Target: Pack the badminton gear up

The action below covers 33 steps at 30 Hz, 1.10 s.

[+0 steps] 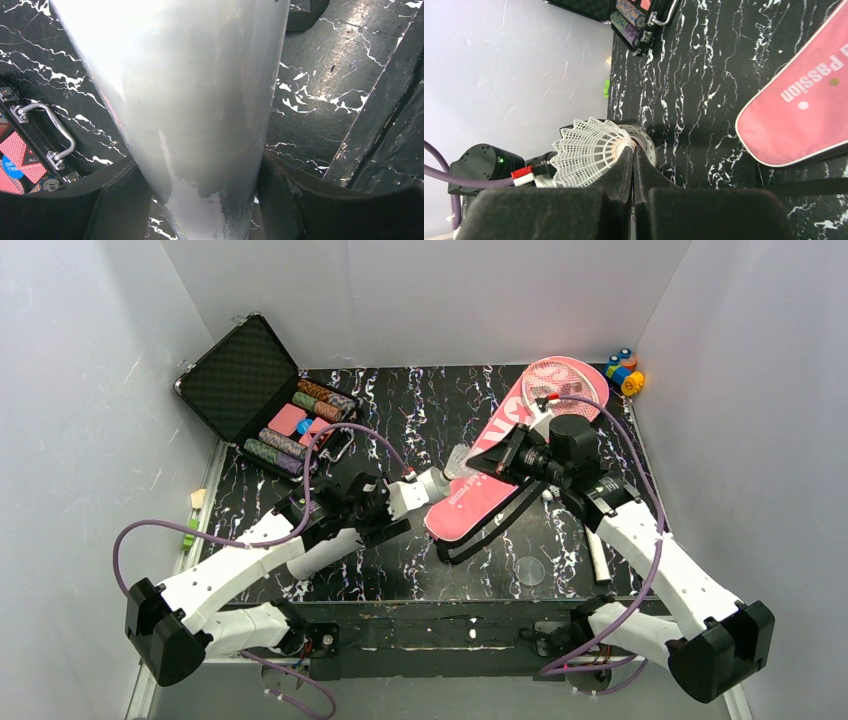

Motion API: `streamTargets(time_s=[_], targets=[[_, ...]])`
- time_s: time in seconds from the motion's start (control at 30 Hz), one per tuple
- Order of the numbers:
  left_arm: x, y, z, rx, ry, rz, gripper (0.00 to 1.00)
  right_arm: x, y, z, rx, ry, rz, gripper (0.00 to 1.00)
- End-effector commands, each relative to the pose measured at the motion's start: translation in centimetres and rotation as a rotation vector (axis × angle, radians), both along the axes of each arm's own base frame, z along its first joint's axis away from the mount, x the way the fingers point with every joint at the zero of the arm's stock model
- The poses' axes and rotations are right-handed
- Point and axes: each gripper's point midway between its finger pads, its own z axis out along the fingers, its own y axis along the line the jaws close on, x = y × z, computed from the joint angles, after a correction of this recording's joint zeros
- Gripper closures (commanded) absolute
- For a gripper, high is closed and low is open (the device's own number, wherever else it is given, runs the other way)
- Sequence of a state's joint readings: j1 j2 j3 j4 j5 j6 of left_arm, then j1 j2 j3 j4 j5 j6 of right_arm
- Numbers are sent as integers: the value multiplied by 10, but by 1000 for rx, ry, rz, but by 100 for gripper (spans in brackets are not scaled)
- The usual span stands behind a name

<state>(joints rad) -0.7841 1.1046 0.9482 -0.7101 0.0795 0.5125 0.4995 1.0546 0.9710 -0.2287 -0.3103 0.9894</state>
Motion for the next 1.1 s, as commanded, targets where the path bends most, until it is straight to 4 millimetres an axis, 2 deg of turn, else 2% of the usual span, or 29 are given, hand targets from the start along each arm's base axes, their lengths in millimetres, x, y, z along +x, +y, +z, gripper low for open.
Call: streamTargets(time_s=[0.0, 0.27, 0.3, 0.37, 0.43, 0.6, 0.73, 0.87, 1.07], targets=[[2, -10, 27, -64, -42, -21, 53, 2, 18, 29, 82, -61, 34, 99], [2, -7, 33, -66, -62, -20, 53, -17, 35, 7, 99, 14, 132, 99], [2, -7, 33, -66, -62, -21, 53, -19, 35, 3, 86, 18, 140, 94], [0, -6, 35, -67, -59, -26, 54, -22, 34, -5, 62, 29, 147, 73], [-2, -7, 38, -77, -65, -40, 54, -25, 33, -10, 45, 30, 154, 58], [-5, -6, 45, -92, -84, -57, 54, -31, 33, -14, -4, 16, 173, 42], [-7, -6, 49, -102, -93, -71, 54, -38, 34, -15, -49, 2, 190, 39], [-8, -6, 51, -106, -94, -76, 54, -43, 38, -17, -69, -9, 206, 40], [-9, -11, 58, -129, -88, -86, 54, -51, 58, -19, -94, -18, 262, 39]])
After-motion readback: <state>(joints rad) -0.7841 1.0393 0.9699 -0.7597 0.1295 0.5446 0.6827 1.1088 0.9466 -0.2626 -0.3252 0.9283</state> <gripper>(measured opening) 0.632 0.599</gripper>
